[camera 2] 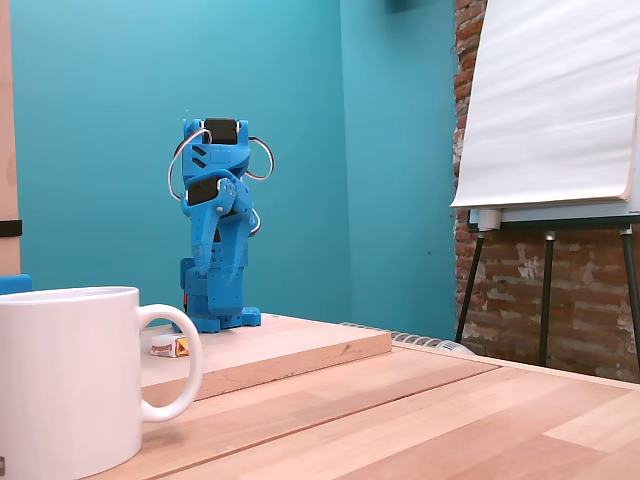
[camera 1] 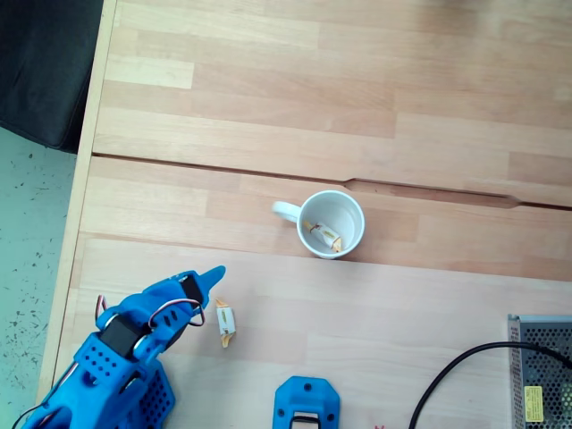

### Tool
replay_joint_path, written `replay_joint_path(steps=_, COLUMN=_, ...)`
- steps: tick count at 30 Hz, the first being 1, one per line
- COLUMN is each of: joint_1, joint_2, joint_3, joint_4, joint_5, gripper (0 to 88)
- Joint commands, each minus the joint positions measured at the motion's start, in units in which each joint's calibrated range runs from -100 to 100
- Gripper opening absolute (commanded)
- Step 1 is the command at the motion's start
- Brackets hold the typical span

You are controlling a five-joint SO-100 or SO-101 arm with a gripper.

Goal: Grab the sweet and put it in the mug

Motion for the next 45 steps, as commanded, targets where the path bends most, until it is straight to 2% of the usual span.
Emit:
replay_joint_path(steps=1, joint_1=-0.4, joint_2=-0.4, joint_3=-1.8, joint_4=1.4, joint_5=-2.9, gripper=19.5)
replay_joint_path(steps=6, joint_1=-0.4, joint_2=-0.4, joint_3=-2.0, joint_4=9.2, joint_5=-9.3, gripper=19.4)
replay_joint_path(steps=11, joint_1=-0.4, joint_2=-0.4, joint_3=-2.2, joint_4=13.2, joint_5=-12.2, gripper=20.3)
replay_joint_path(steps=27, joint_1=5.2, joint_2=13.0, joint_3=-8.3, joint_4=15.0, joint_5=-11.4, gripper=19.4)
replay_joint_path(steps=36, joint_1=6.2, joint_2=14.2, joint_3=-12.0, joint_4=16.4, joint_5=-5.2, gripper=19.4)
replay_joint_path(steps=45, joint_1=13.2, joint_2=14.2, joint_3=-9.3, joint_4=16.4, joint_5=-3.7, gripper=19.4)
